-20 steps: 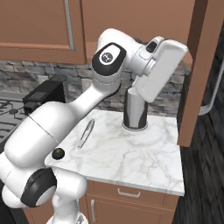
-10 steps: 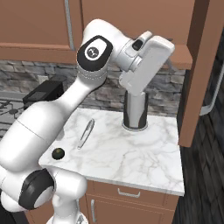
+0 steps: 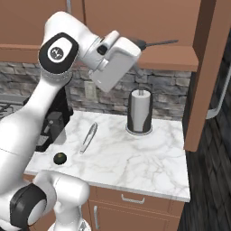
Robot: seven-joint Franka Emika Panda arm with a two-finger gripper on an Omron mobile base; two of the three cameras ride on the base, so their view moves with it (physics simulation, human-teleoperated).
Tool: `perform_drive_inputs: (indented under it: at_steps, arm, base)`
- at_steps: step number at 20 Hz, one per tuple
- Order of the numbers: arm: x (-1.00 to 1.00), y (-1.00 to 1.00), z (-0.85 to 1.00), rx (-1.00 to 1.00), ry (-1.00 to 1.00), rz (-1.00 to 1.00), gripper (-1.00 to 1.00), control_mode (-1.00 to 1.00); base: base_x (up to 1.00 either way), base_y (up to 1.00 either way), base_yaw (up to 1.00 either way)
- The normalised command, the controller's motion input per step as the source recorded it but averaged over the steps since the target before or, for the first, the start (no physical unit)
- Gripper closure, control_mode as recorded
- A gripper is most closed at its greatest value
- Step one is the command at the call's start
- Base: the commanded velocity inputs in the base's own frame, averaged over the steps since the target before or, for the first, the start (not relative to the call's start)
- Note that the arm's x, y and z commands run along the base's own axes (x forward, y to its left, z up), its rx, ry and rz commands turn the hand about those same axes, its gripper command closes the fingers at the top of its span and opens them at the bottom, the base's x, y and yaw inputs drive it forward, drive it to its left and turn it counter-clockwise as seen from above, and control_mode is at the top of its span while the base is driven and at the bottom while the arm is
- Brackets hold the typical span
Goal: Pick the pan from the cabinet and place it on the stove. Then turn on the stove burner for the pan.
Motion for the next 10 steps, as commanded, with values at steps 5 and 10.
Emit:
perform_drive_inputs:
  at_steps: [5,10]
  arm:
    - [0.00,0.71,0.00,0.10,-0.27,0.07,-1.00,-1.00]
    - [0.02,0.59,0.01,0.11,-0.27,0.09,-1.00,-1.00]
  base:
    - [0.00,0.00,0.00]
    - [0.00,0.00,0.00]
